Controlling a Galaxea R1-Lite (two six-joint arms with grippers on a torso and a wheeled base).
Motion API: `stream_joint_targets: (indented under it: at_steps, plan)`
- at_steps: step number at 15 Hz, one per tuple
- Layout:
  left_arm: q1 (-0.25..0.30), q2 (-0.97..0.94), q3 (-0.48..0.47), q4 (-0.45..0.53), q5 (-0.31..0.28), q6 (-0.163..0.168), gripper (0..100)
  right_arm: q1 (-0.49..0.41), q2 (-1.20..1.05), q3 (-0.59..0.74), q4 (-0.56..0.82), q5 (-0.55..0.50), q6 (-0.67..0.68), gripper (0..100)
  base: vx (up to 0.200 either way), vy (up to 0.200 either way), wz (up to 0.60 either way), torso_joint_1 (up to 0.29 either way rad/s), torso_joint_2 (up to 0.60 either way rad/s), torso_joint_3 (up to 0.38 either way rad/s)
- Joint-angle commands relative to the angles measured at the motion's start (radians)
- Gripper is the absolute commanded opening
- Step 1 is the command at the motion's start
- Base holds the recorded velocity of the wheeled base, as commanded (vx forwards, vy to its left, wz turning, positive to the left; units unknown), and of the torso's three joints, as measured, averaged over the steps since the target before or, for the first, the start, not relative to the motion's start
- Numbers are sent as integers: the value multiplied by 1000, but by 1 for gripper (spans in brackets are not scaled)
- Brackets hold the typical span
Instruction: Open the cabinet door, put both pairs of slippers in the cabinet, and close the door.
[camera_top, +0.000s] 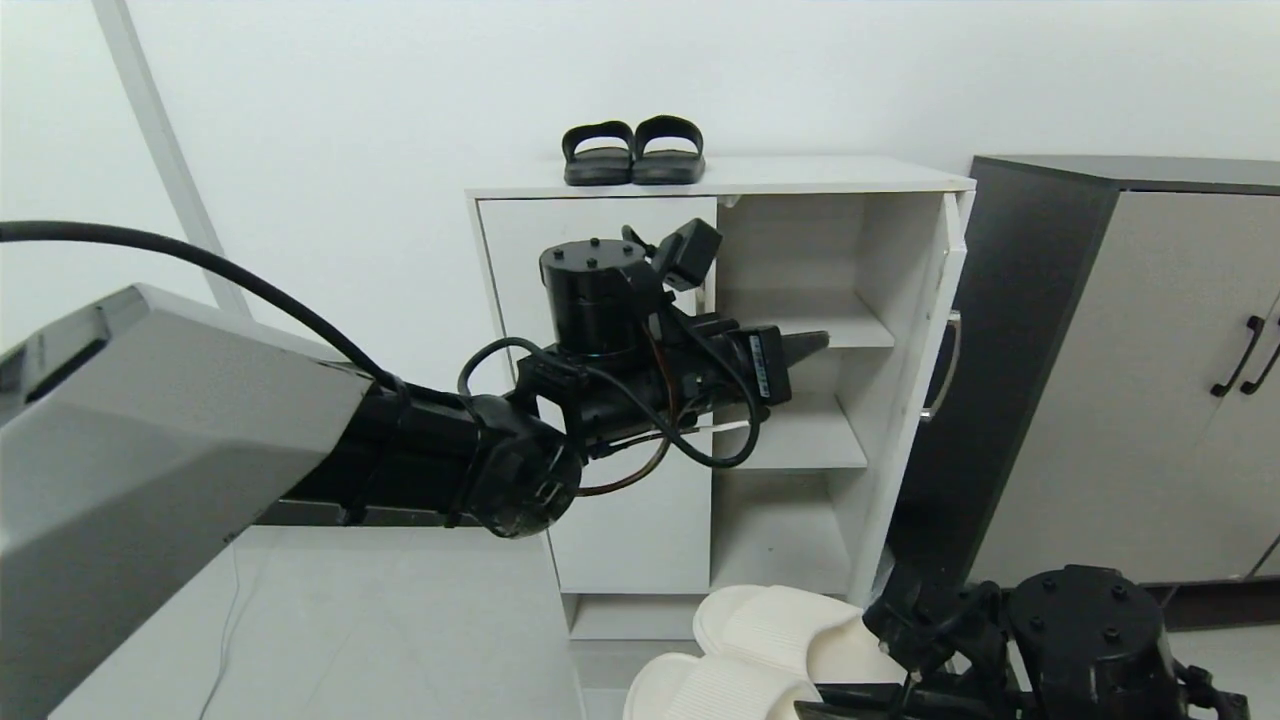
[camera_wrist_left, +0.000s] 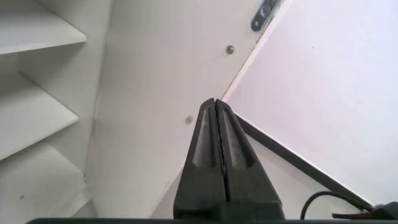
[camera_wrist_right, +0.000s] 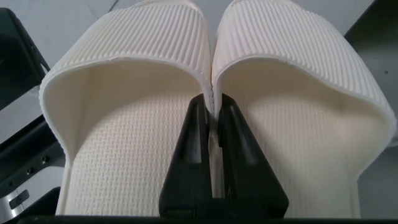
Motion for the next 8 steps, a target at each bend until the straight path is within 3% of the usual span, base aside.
stream_joint_targets:
  at_steps: [1, 5, 8]
  plan:
    - [30, -39, 36, -2, 9, -1, 0, -23, 3, -14, -1, 0, 2, 0, 0, 0, 0, 0, 0, 0]
    - [145, -252, 236, -5, 43, 1, 0, -61, 17, -71, 0, -64, 9, 0, 0, 0, 0, 0, 0, 0]
    - [240, -489, 449, 3, 62, 4, 0, -76, 60, -120, -1, -145, 39, 0, 0, 0, 0, 0, 0, 0]
